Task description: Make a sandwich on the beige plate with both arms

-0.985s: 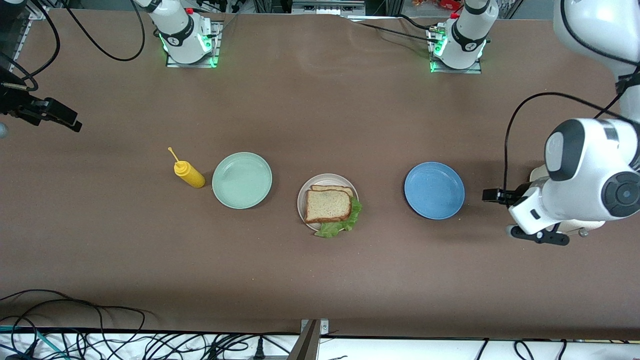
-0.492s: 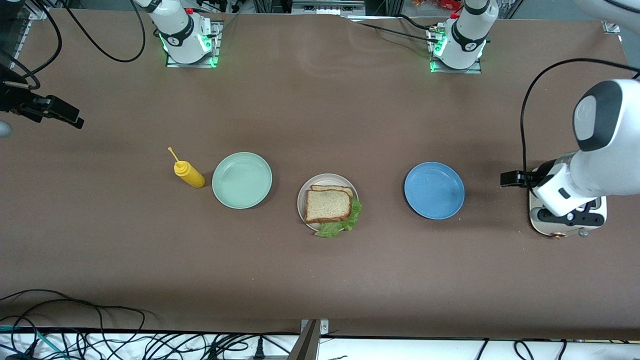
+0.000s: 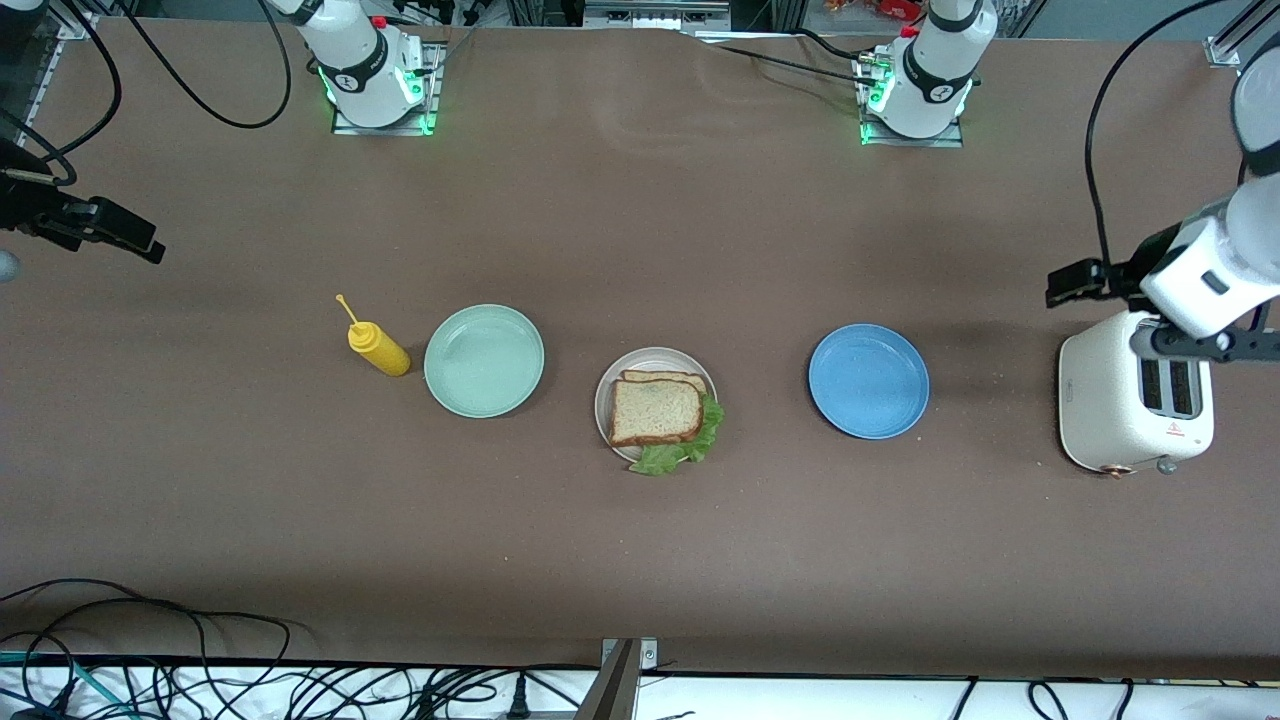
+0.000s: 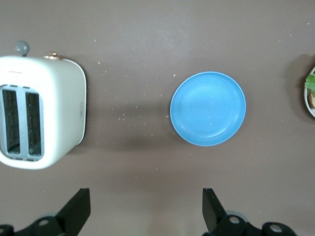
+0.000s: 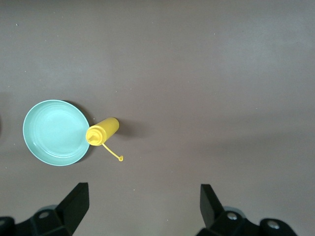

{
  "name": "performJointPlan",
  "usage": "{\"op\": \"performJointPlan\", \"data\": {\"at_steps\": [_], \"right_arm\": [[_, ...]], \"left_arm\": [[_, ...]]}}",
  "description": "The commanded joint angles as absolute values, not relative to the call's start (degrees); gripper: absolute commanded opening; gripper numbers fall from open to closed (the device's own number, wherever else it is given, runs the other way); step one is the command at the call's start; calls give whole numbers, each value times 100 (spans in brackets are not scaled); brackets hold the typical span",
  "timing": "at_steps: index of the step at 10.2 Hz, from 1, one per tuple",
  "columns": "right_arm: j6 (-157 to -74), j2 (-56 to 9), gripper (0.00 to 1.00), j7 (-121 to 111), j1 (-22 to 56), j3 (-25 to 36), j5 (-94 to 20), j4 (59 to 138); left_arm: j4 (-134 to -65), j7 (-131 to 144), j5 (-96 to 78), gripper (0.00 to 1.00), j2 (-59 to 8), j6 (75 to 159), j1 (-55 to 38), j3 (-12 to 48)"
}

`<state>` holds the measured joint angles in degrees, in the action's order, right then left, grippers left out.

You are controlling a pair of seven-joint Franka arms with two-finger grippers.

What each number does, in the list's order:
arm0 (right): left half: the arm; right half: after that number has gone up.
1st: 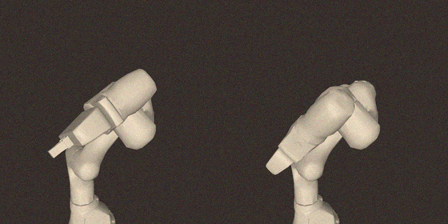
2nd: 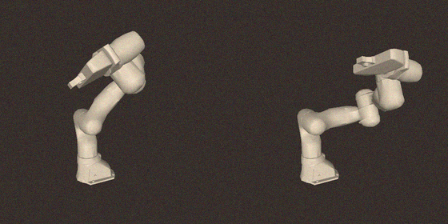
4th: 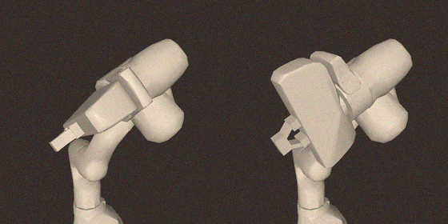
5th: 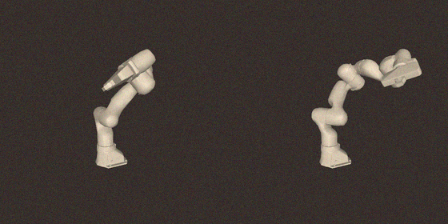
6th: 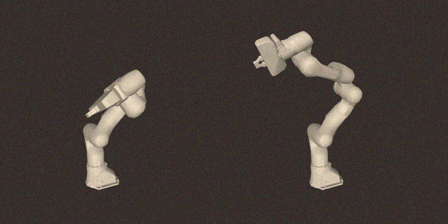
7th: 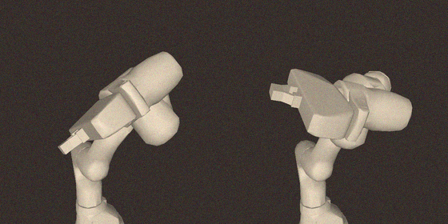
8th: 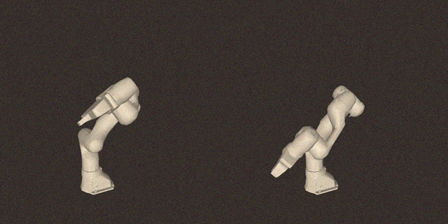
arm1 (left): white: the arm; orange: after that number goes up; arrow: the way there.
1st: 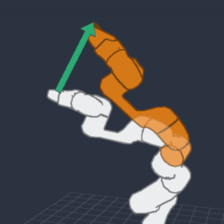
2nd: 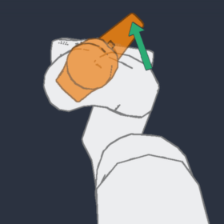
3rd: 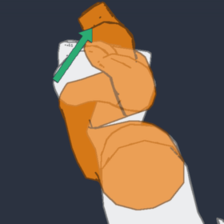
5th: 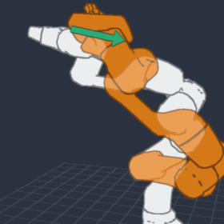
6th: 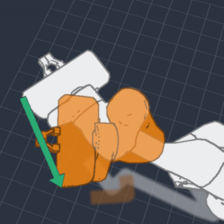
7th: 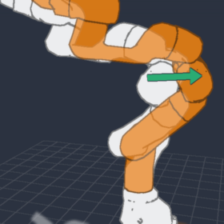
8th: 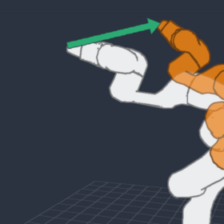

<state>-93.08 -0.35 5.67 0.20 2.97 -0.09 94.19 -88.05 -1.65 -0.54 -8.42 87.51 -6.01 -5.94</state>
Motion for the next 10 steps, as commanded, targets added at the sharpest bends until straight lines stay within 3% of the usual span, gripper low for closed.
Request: {"op": "performJointPlan", "data": {"at_steps": [1,5,10], "right_arm": [[-9219,-105,100,501,17,281,-53,9237],[-9211,-106,100,510,18,281,-53,9237],[-9185,-105,100,510,18,281,-53,9237]], "left_arm": [[-9316,-123,498,100,-221,8702,-598,-536],[-9220,-105,422,100,44,8157,-598,-501],[-9141,-105,9,100,106,8270,-528,-449]]}}
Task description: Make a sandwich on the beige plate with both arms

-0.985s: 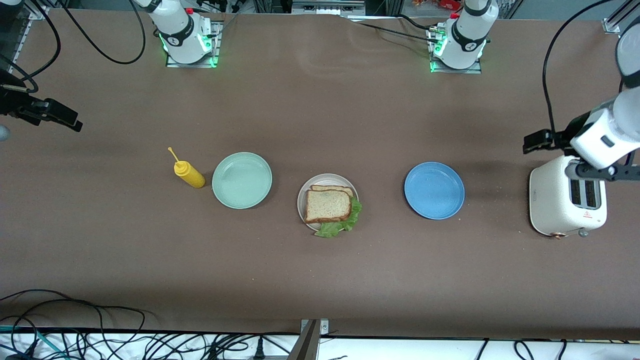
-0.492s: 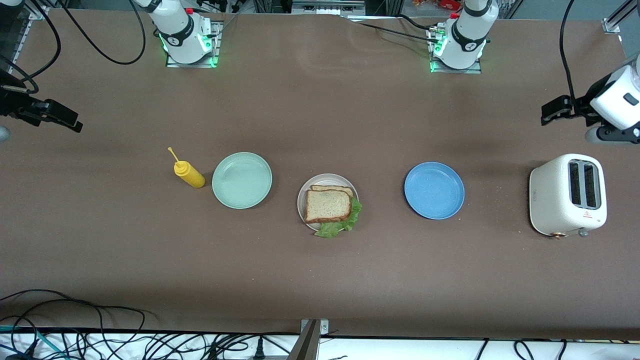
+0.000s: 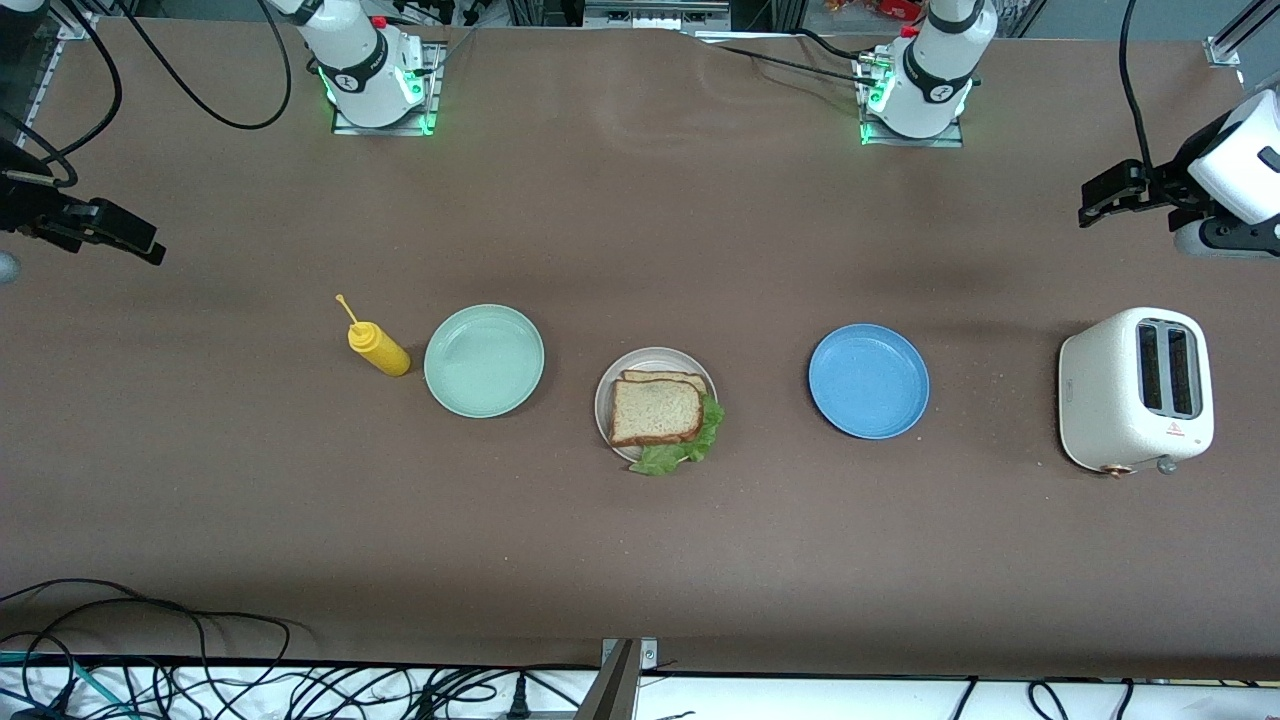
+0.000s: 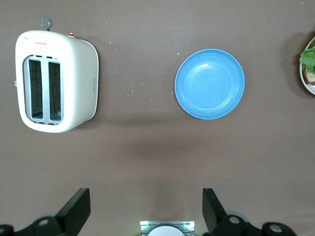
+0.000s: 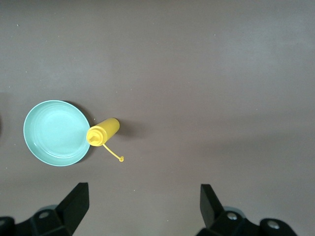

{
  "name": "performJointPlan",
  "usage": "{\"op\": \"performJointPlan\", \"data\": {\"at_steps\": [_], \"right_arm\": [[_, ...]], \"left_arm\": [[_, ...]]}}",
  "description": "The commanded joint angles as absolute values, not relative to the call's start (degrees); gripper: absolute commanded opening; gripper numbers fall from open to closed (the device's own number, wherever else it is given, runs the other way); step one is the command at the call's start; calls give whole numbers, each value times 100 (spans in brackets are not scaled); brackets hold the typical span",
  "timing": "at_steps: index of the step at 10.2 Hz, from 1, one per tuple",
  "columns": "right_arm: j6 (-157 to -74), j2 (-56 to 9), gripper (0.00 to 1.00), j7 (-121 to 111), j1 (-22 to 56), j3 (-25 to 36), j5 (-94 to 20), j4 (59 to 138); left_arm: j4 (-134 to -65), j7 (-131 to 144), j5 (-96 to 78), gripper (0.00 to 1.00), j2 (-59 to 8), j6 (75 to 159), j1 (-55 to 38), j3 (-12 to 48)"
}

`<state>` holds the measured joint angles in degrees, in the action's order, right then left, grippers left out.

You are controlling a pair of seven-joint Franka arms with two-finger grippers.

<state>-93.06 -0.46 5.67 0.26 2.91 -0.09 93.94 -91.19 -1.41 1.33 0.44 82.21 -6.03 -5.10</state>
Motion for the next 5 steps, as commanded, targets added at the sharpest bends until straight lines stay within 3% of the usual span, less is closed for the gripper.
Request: {"op": "performJointPlan", "data": {"at_steps": [1,5], "right_arm": [[-9185,-105,100,510,18,281,-53,9237],[-9185,-114,100,492,18,281,-53,9237]], "left_arm": [[-9141,-114,0,100,97,8384,-527,-440],[-8982,-158,0,100,-132,8402,-563,-448]]}}
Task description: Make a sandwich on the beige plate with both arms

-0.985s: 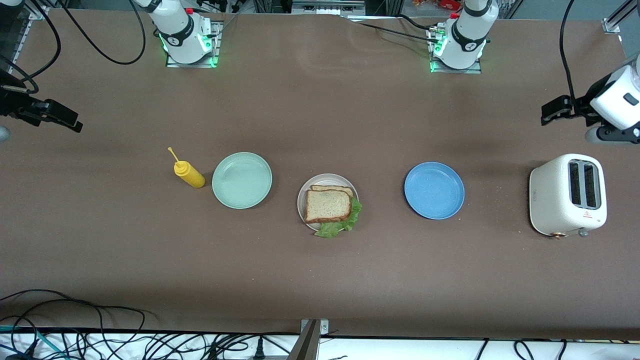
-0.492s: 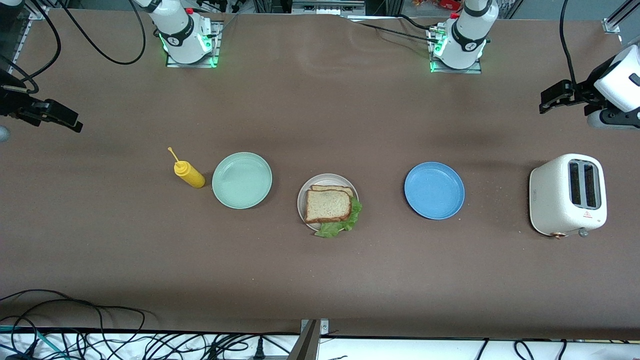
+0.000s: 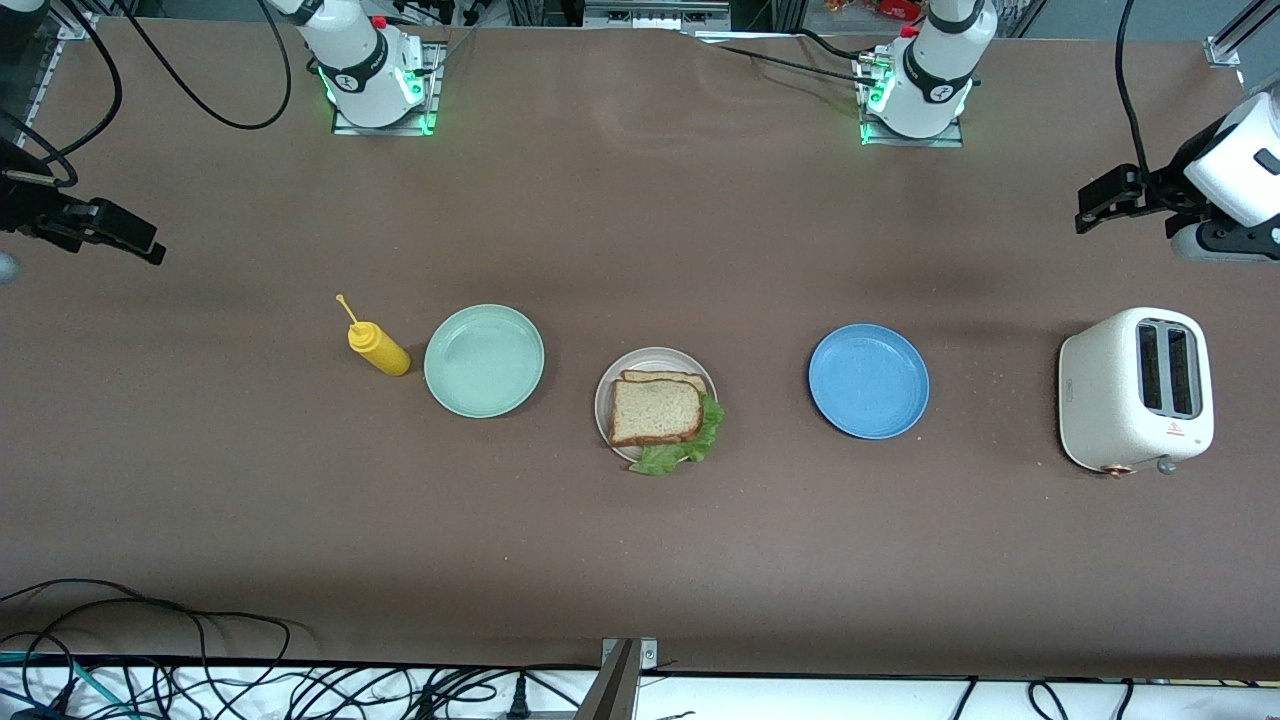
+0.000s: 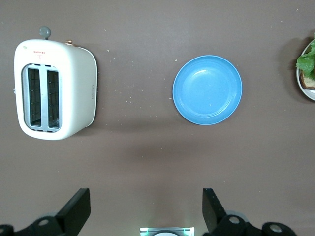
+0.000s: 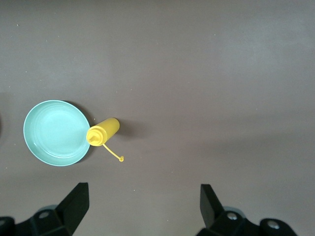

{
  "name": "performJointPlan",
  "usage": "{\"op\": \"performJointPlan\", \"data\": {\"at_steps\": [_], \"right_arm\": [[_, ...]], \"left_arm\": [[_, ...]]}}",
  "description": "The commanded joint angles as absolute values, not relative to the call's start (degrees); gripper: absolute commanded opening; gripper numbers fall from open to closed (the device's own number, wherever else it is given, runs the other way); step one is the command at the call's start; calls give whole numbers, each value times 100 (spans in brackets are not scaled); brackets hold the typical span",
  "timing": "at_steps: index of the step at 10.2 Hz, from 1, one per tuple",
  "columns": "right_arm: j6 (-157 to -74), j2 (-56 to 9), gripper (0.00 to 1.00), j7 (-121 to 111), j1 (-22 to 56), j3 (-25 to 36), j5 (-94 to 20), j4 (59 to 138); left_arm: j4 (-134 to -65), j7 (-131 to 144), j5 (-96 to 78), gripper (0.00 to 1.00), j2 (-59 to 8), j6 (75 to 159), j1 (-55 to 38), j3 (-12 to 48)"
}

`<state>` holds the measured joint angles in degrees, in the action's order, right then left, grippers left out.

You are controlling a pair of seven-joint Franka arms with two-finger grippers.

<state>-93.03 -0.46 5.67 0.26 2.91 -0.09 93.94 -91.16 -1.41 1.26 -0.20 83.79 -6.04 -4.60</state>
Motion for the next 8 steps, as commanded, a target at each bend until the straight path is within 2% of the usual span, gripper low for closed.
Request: {"op": "performJointPlan", "data": {"at_steps": [1,8], "right_arm": [[-9185,-106,100,483,18,281,-61,9237],[-9184,-114,100,510,61,281,-62,9237]], "left_arm": [[-8974,-158,9,100,-175,8489,-571,-448],[-8974,-193,18,100,-281,8517,-545,-474]]}}
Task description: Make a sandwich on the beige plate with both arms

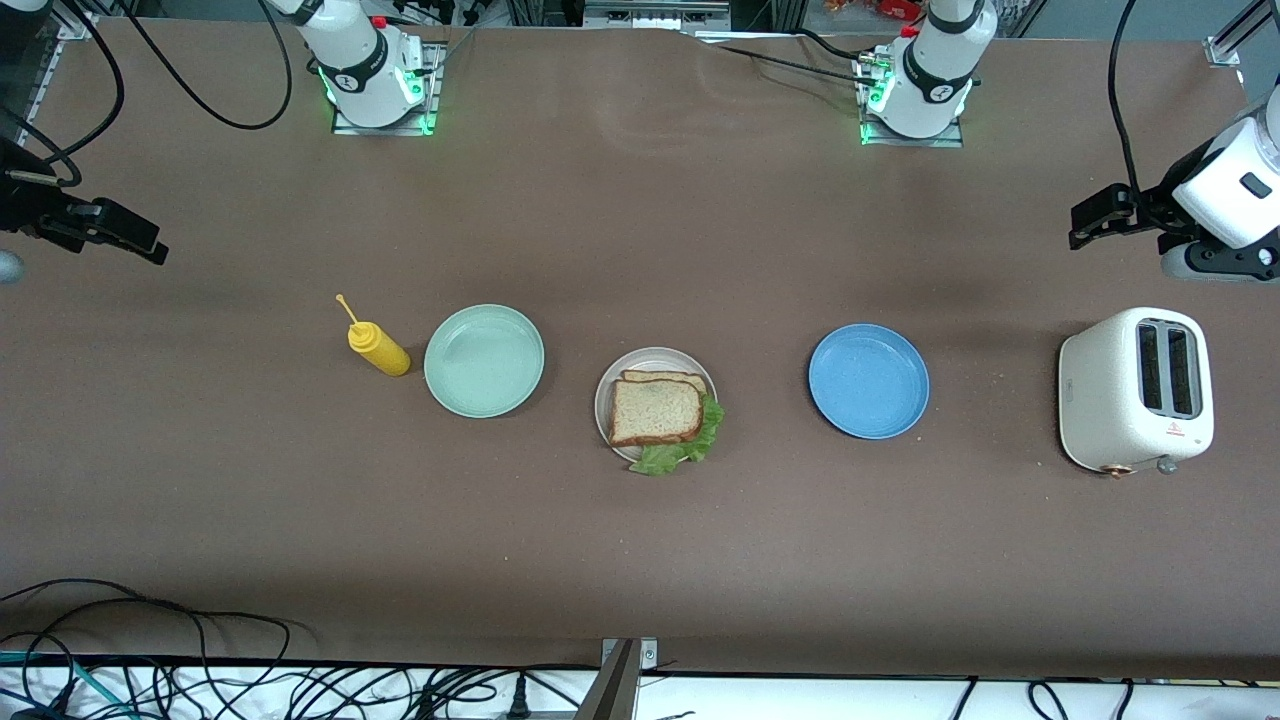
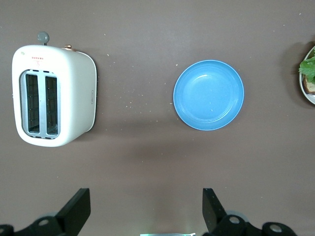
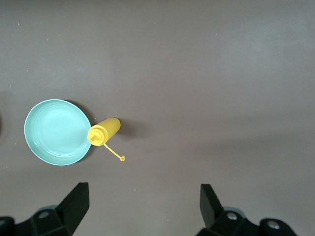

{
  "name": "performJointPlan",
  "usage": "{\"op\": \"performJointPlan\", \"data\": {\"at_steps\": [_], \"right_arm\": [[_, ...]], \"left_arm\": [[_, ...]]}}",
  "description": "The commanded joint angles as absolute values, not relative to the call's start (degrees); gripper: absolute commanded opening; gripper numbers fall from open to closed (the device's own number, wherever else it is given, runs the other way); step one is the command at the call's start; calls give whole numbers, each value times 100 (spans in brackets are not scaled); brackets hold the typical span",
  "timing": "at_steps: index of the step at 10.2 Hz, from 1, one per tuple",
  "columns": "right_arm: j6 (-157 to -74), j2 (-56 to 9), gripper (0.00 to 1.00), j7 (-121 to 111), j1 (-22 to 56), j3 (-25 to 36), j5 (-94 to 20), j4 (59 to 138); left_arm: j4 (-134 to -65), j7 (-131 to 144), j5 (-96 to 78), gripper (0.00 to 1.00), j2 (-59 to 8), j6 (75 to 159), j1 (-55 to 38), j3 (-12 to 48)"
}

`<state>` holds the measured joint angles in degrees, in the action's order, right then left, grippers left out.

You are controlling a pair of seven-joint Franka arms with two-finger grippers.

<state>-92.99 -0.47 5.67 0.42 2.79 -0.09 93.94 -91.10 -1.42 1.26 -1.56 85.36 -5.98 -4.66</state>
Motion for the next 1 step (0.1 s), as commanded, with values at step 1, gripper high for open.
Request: {"op": "performJointPlan", "data": {"at_steps": [1], "right_arm": [[-9185,-106,100,510,70,281,-62,9246]], "left_arm": [[-8974,-193,35,100,-299,8517,-545,-475]]}}
